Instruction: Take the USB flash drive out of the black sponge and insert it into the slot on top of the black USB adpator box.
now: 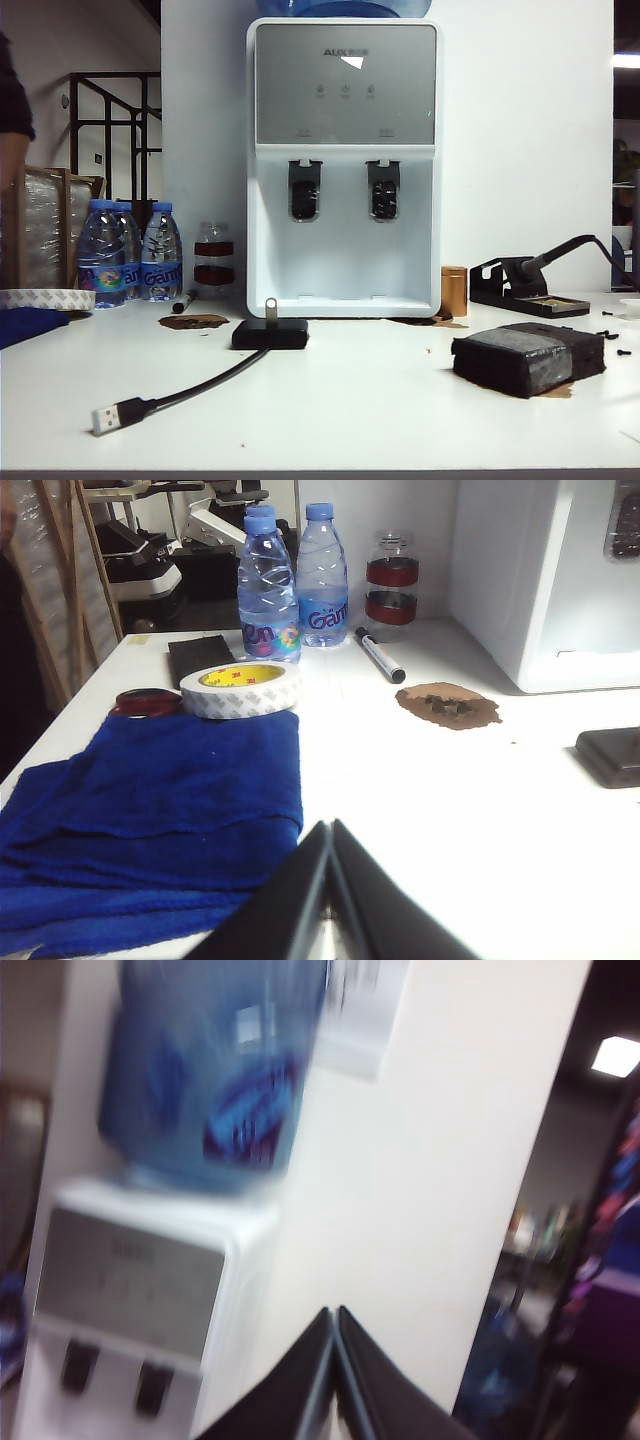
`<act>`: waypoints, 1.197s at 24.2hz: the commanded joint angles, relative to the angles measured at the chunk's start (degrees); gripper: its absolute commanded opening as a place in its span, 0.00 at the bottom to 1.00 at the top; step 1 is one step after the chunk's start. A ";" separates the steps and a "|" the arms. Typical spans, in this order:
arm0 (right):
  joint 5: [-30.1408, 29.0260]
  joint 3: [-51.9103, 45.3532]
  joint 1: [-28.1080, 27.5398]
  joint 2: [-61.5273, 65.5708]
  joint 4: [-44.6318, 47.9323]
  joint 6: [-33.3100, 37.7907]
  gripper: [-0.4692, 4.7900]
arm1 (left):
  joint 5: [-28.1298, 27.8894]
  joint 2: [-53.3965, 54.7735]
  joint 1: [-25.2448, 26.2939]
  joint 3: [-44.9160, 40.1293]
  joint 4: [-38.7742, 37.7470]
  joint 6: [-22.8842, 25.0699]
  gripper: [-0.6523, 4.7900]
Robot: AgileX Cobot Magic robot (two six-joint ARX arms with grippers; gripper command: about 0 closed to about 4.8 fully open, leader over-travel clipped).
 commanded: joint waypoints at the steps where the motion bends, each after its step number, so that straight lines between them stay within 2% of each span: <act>1: 1.40 -5.66 -0.02 -6.95 -0.20 4.11 0.09 | -1.01 -0.07 0.02 -0.04 -0.48 3.82 0.11; 3: 3.04 -9.38 -0.02 -11.06 -2.08 7.13 0.09 | -3.58 -0.07 0.11 -0.04 -0.26 5.88 0.11; 5: 5.46 -12.70 0.02 -13.33 -5.73 7.43 0.09 | -3.80 -0.07 0.13 -0.04 -0.24 5.88 0.11; 7: 4.57 -16.74 0.28 -13.33 -6.08 7.41 0.09 | -3.85 -0.04 -0.04 -0.04 -0.02 5.88 0.11; 9: -0.94 -21.77 0.28 -13.33 0.87 8.48 0.09 | -3.82 -0.07 -0.04 -0.02 0.17 5.88 0.11; 10: -3.82 -25.79 0.28 -13.33 7.63 11.10 0.09 | -3.82 -0.04 -0.04 -0.02 0.07 5.88 0.11; 15: -3.28 -35.36 0.26 -13.35 21.07 14.84 0.09 | -3.82 -0.02 -0.04 -0.02 0.09 5.88 0.11; 22: 1.25 -48.85 0.26 -13.38 39.50 18.18 0.09 | -3.85 -0.02 -0.04 -0.02 0.09 5.88 0.11; 29: 2.86 -59.56 0.26 -13.38 46.23 19.78 0.09 | -3.82 -0.02 -0.04 -0.02 0.09 5.88 0.11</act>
